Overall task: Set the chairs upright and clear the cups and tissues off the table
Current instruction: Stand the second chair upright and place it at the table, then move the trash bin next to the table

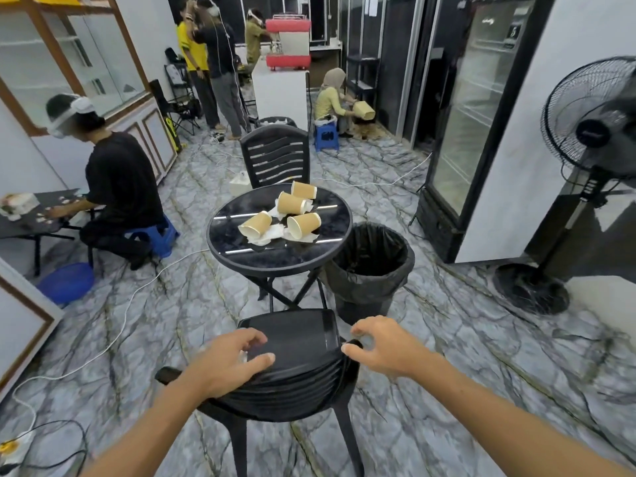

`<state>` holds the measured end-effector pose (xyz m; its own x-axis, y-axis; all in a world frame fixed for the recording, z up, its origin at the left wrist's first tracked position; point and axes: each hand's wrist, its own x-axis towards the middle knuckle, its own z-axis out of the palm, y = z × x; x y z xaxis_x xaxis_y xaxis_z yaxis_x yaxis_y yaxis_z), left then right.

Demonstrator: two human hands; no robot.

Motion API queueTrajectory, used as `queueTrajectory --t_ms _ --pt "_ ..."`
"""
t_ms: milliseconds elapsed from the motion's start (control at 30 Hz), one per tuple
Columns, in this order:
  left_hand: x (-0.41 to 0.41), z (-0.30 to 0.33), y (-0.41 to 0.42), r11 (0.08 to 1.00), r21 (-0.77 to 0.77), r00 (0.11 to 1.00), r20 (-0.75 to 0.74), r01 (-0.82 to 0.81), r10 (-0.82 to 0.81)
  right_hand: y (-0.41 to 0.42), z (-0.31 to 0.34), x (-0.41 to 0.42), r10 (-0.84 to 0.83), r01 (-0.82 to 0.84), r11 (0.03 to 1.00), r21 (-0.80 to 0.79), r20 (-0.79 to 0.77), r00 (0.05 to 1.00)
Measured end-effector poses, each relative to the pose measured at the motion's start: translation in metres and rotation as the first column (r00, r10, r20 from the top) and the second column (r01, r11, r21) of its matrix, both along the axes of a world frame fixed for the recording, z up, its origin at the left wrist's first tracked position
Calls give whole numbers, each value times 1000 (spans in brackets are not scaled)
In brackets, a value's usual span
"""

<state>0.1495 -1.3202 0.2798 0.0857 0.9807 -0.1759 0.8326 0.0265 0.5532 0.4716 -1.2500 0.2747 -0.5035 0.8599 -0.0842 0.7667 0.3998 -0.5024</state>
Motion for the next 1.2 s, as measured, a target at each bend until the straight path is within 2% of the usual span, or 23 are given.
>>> queueTrajectory --t_ms 467,600,933,1200 --pt "218 21 150 994 -31 989 -108 103 -106 123 22 192 -39 26 998 58 233 972" --pt "270 28 189 989 -55 983 -118 136 -142 154 35 233 -37 25 999 47 255 966" --pt "331 49 298 991 -3 985 -104 137 -137 260 55 277 -10 -1 999 47 239 971" --pt "328 48 412 995 -8 989 -106 104 -105 386 61 269 41 -50 998 30 261 964"
